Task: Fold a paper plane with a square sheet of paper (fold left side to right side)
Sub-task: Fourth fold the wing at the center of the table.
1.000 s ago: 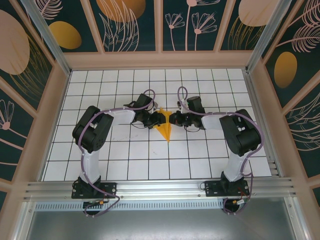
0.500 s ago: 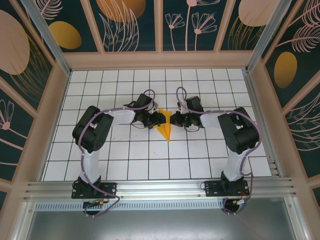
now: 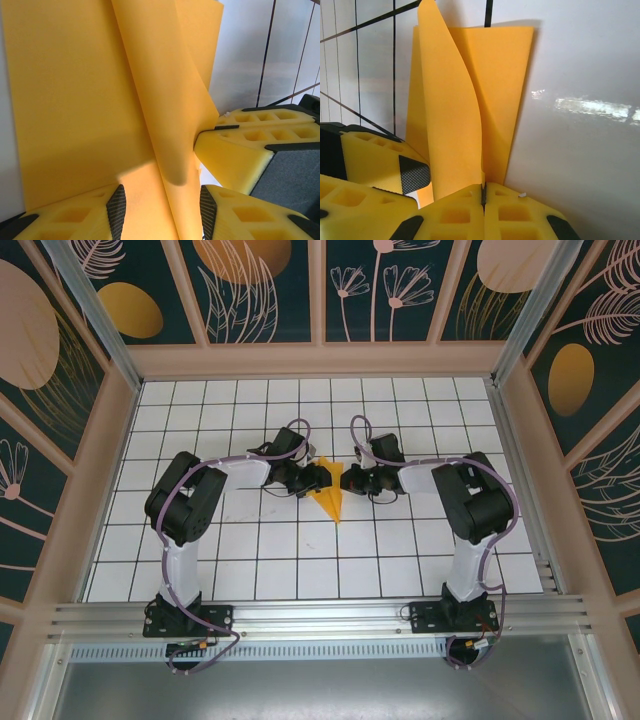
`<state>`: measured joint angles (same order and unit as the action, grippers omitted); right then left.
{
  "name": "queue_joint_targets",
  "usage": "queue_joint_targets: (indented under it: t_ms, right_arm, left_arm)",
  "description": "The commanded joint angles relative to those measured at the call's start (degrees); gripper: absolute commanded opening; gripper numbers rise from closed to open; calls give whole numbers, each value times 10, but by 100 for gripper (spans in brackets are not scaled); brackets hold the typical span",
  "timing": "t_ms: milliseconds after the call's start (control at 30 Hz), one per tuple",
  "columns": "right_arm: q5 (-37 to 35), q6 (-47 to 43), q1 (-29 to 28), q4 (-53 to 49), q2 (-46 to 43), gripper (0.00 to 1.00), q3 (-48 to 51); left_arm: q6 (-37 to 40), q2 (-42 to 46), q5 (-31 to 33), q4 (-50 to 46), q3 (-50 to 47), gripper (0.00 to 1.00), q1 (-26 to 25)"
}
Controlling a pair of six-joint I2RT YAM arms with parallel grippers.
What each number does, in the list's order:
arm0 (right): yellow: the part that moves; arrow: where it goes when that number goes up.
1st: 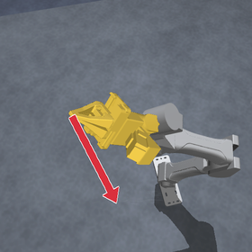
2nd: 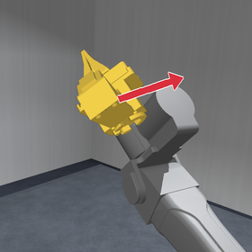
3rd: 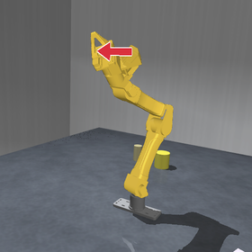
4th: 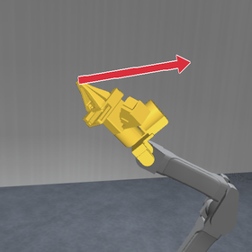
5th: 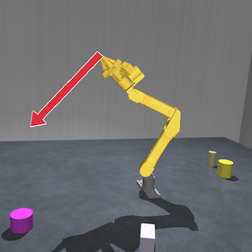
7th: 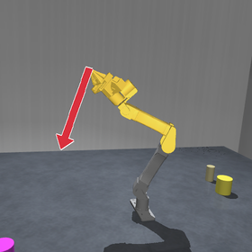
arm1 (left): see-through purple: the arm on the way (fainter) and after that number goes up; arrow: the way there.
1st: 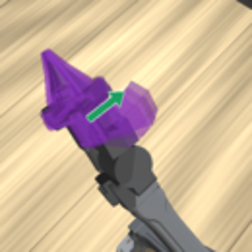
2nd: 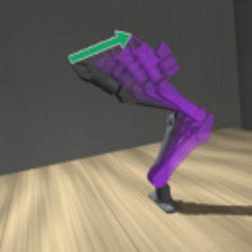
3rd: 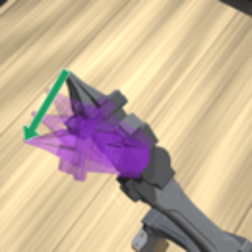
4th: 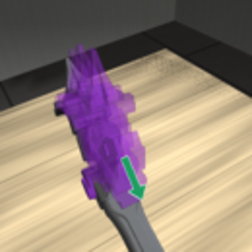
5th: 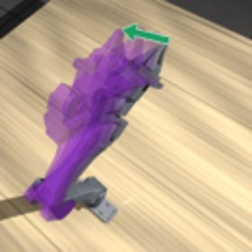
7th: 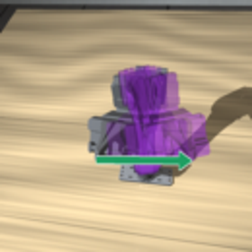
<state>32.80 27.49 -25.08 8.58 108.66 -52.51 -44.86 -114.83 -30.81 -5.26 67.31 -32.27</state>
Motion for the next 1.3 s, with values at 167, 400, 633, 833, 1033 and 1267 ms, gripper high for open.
queue_joint_targets:
  t_ms: [167,400,633,833,1033,1267]
  right_arm:
    - [-23,-14,-5,-50,25,4,-26]
    - [-53,-14,-9,-113,42,5,-38]
    - [-59,-11,-10,-124,56,5,-39]
    - [-63,-15,-14,-130,56,5,-44]
    - [-66,-17,-17,-134,57,5,-46]
    - [-66,-18,-20,-134,59,5,-48]
  left_arm:
    - [12,-13,26,-28,3,47,-3]
    - [28,21,38,-64,34,48,-2]
    - [35,50,39,-89,63,50,1]
    - [32,18,-4,-74,88,36,2]
    - [32,-26,-32,-64,123,35,1]
    - [26,-61,-18,-67,147,35,1]
